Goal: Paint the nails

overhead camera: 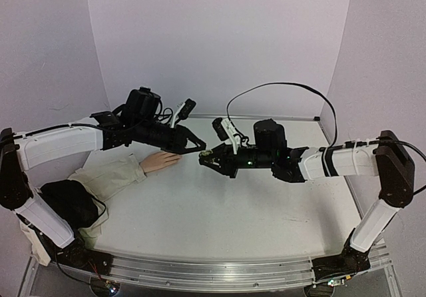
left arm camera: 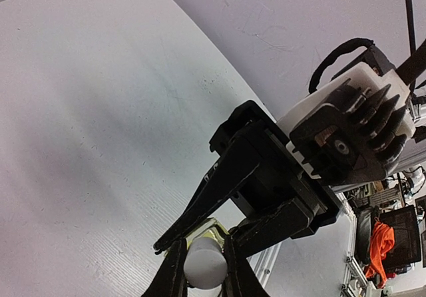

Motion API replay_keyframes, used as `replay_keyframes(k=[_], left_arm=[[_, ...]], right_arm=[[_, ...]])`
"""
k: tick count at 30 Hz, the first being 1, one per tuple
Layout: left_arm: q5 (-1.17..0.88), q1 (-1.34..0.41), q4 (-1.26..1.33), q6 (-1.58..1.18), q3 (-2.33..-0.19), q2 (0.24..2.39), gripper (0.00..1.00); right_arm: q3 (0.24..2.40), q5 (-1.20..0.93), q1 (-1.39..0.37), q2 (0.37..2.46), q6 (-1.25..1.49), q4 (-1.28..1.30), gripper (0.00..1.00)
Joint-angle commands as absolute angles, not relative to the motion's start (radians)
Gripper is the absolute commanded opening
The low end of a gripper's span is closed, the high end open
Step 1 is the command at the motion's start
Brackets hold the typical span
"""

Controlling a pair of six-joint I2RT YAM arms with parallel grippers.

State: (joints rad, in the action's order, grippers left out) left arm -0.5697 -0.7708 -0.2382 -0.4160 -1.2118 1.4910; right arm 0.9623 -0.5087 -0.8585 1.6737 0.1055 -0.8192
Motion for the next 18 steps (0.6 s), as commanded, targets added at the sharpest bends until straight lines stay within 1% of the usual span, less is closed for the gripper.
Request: replay_keyframes(k=[1, 6, 14, 18], left_arm=[[-0.535, -0.772, -0.234, -0.405, -1.274, 1.471, 0.1], [-0.507, -0.772, -0.253, -0.397, -1.287, 1.469, 0.07], [-0.489, -0.772, -0.261, -0.396, -1.299, 1.464, 0.06], [-0.48, -0.772, -0.265, -0.407, -1.302, 1.461, 0.03]], right_arm=[[1.017, -0.53, -0.86, 1.667, 0.1, -0.835, 0.0], [1.019, -0.53, -0.86, 1.673, 0.091, -0.821, 0.0], [1.021, -0.53, -0.86, 1.675, 0.086, -0.811, 0.0], [1.021, -0.486, -0.861, 1.675, 0.079, -0.796, 0.0]])
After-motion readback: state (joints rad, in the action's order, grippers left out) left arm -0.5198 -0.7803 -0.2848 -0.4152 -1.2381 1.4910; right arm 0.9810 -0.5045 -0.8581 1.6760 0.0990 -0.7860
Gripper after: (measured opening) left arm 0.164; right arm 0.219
